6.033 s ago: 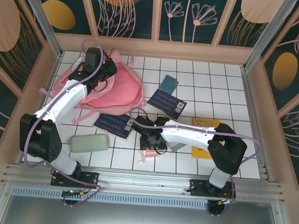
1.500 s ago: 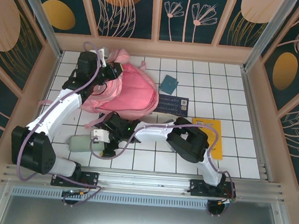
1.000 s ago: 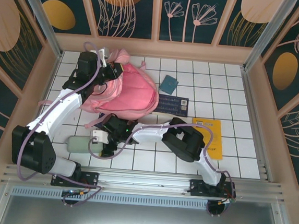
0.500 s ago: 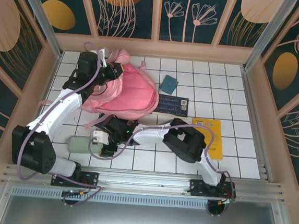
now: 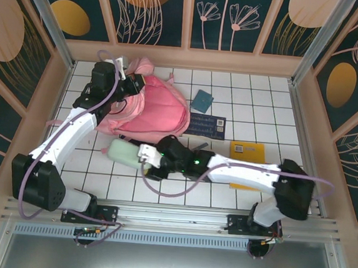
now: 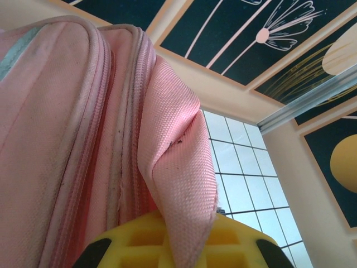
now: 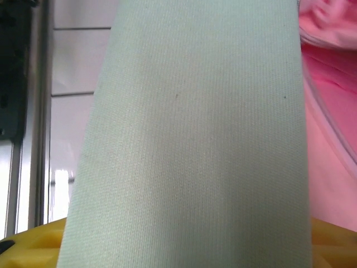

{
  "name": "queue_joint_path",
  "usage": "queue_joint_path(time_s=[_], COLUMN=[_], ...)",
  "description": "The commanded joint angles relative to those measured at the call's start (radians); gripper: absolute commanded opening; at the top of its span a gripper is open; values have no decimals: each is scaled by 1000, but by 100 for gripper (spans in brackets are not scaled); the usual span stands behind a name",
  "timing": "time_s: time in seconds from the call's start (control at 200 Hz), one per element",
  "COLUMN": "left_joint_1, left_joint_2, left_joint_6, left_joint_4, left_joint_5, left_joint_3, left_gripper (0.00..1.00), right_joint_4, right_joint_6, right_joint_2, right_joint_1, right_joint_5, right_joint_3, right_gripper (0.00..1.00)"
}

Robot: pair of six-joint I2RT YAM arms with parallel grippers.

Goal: Pack books, pencil case, and school supplies into a backpack

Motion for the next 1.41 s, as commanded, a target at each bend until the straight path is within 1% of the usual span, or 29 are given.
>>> queue_joint_path(time_s=[0.0,0.085,0.15,0.215,0.26,0.35,0.425,0.505,0.636,0.731,0.796,0.936,1.056,1.216,1.311,1.401], left_joint_1=[6,6,6,6,6,6,7,7,6,6,6,6,6,6,6,6], left_joint_2=[-42,-47,-47,-51,-56,-68,-74,-77,-94,-99,-95,-103,-113,-116,-113,-108], left_joint_6=[33,35,34,39,44,55,61,67,75,72,68,58,41,58,68,80], left_joint_4=[28,24,24,24,23,21,16,11,13,21,21,11,4,-39,-52,-67], left_joint_5=[-49,-52,-35,-18,-15,-22,-26,-17,-15,10,38,50,84,74,83,98], left_joint_3=[39,45,49,54,55,54,54,59,53,54,62,81,109,154,169,177], left_gripper=[0,0,0,0,0,0,0,0,0,0,0,0,0,0,0,0], right_joint_4=[-152,-211,-233,-251,-254,-236,-224,-215,-188,-203,-216,-224,-230,-237,-220,-160], right_joint_6=[91,102,89,72,69,61,38,-5,-71,-81,-92,-127,-113,-114,-150,-202], right_joint_2=[-139,-228,-252,-243,-226,-187,-134,-72,25,115,183,319,414,542,606,656], right_joint_1=[4,-2,-17,-49,-86,-179,-244,-278,-303,-333,-341,-350,-373,-379,-378,-384], right_joint_5=[185,275,327,377,388,365,344,334,288,242,233,224,223,320,372,466], right_joint_3=[-66,-91,-102,-95,-78,-40,2,60,159,260,331,454,542,667,715,730], right_gripper=[62,62,62,61,61,60,59,59,61,62,62,63,63,65,65,66])
